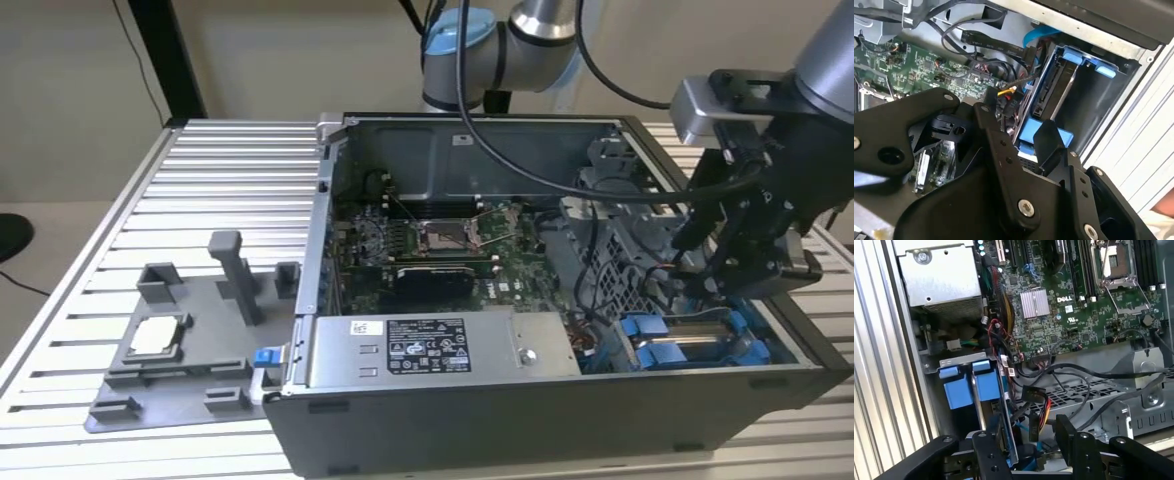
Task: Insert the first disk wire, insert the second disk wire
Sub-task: 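Insert the second disk wire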
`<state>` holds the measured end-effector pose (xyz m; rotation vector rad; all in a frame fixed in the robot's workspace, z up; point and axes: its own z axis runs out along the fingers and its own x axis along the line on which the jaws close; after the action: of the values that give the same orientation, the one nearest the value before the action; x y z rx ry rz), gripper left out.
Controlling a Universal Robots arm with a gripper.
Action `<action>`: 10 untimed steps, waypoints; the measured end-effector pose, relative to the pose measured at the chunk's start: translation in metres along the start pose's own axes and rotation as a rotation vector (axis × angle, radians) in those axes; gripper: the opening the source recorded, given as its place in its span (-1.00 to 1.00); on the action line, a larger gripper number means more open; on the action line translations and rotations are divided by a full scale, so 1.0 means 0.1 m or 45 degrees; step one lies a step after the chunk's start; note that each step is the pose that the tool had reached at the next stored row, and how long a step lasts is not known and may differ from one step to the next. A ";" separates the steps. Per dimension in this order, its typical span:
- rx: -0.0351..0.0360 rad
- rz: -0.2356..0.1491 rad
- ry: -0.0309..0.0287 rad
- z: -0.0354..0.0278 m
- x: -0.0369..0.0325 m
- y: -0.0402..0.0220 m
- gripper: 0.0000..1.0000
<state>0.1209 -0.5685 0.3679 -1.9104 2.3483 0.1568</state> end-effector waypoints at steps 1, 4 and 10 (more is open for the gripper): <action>-0.0008 0.001 -0.0046 0.012 -0.006 0.000 1.00; -0.0032 0.003 -0.0177 0.044 -0.023 -0.020 1.00; -0.0052 0.004 -0.0274 0.067 -0.043 -0.058 1.00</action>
<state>0.1277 -0.5645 0.3619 -1.8975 2.3390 0.1816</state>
